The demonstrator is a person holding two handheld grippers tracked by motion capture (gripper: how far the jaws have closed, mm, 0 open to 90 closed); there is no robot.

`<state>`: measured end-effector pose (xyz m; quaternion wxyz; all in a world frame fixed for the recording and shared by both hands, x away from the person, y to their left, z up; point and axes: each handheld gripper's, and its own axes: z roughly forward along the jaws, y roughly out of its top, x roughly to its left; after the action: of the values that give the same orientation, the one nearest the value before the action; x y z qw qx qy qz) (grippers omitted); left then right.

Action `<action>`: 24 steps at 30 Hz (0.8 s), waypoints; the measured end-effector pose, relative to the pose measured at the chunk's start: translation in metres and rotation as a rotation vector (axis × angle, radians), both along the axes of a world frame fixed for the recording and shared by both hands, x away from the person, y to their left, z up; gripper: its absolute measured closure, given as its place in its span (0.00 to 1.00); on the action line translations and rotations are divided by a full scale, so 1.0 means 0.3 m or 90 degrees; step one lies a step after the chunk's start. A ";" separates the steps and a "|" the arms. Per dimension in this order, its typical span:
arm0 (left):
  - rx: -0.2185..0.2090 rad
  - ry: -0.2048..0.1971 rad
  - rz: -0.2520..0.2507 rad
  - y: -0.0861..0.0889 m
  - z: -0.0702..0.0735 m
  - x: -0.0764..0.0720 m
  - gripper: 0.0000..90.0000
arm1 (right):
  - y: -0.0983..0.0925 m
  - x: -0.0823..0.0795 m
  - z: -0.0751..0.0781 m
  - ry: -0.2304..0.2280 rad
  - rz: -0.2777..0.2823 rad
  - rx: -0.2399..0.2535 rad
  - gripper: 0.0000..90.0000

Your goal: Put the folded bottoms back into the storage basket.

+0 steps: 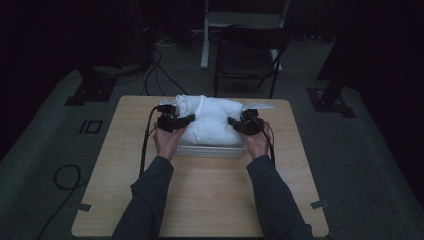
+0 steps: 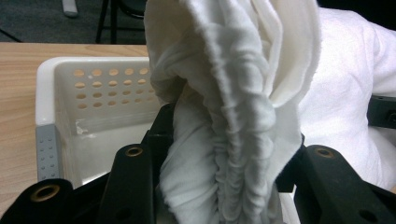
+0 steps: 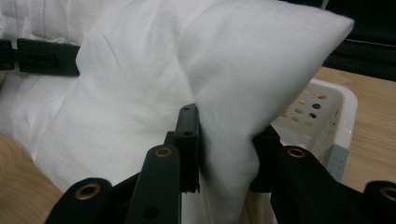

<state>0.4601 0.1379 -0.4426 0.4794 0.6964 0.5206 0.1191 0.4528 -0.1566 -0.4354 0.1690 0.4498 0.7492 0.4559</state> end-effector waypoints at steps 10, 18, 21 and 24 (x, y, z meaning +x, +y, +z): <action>-0.002 0.014 0.009 0.006 -0.027 0.027 0.61 | 0.011 0.028 -0.017 0.016 -0.005 0.002 0.80; 0.004 0.020 0.020 0.018 -0.042 0.044 0.61 | 0.033 0.052 -0.030 0.025 -0.007 -0.003 0.80; 0.005 0.020 0.024 0.020 -0.044 0.047 0.61 | 0.038 0.059 -0.031 0.027 -0.008 -0.004 0.80; 0.007 0.020 0.025 0.021 -0.048 0.052 0.61 | 0.043 0.065 -0.033 0.028 -0.008 -0.004 0.80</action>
<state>0.4758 0.1443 -0.4569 0.4649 0.6903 0.5411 0.1206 0.4724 -0.1437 -0.4453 0.1566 0.4638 0.7515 0.4423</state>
